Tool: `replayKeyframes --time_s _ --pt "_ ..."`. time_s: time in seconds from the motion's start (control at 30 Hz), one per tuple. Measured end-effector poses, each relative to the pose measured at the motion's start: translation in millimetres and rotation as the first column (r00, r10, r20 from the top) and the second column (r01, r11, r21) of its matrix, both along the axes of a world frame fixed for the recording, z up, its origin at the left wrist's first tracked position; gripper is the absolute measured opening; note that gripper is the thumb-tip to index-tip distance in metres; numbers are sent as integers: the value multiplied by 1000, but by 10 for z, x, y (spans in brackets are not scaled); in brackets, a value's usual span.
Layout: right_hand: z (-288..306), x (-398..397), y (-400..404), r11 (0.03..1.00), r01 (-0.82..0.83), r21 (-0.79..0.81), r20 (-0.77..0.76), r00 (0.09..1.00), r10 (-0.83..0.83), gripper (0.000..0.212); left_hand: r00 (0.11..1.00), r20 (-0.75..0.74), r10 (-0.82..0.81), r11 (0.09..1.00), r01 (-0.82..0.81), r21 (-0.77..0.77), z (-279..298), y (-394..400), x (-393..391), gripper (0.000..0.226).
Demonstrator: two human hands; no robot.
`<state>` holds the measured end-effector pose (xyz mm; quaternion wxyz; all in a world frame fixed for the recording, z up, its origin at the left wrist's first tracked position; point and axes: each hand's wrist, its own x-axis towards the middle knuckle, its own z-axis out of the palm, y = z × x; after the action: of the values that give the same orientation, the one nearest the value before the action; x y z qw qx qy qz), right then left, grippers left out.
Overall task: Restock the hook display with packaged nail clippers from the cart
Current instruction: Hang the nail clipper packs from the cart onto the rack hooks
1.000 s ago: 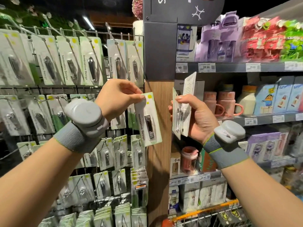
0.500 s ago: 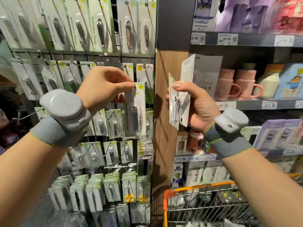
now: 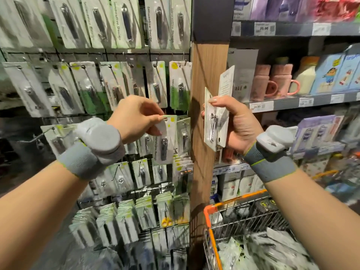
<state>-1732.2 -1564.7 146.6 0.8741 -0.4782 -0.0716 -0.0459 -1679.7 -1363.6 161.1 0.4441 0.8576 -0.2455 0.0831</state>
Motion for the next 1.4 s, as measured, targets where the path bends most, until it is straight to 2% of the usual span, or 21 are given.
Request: replayKeyframes --time_s 0.07,0.17,0.23,0.33,0.5,0.67,0.8,1.17,1.27,1.4 --pt "-60 8 82 1000 30 -4 -21 999 -30 11 996 93 -8 991 -4 131 -97 44 54 7" --pt "-114 22 151 998 66 1 -31 997 -66 9 977 211 -9 975 -38 217 -209 48 104 4" --pt "-160 36 210 996 84 1 -30 996 -84 5 969 246 -20 975 -36 219 -291 59 151 6" --pt "-222 80 253 995 102 -10 -61 993 -102 13 961 273 -34 975 -28 219 -376 74 214 6" --pt "-218 155 267 998 66 -2 -61 996 -66 7 934 355 25 979 -94 178 -359 101 331 6" --pt "-160 256 253 998 65 -3 -69 995 -65 17 840 542 24 931 -217 295 -340 74 383 10" --pt "-137 282 258 997 74 0 -60 996 -73 28 871 486 -71 886 -168 431 -381 98 382 10" --pt "-159 401 237 999 39 -13 -52 998 -40 20 878 420 -232 791 -82 607 -290 319 323 6" --pt "-147 408 240 999 44 -21 -46 998 -45 34 851 449 -271 787 -72 613 -273 317 334 5" --pt "-134 405 251 999 33 -26 -43 998 -34 17 893 422 -156 837 -107 536 -235 169 324 7"
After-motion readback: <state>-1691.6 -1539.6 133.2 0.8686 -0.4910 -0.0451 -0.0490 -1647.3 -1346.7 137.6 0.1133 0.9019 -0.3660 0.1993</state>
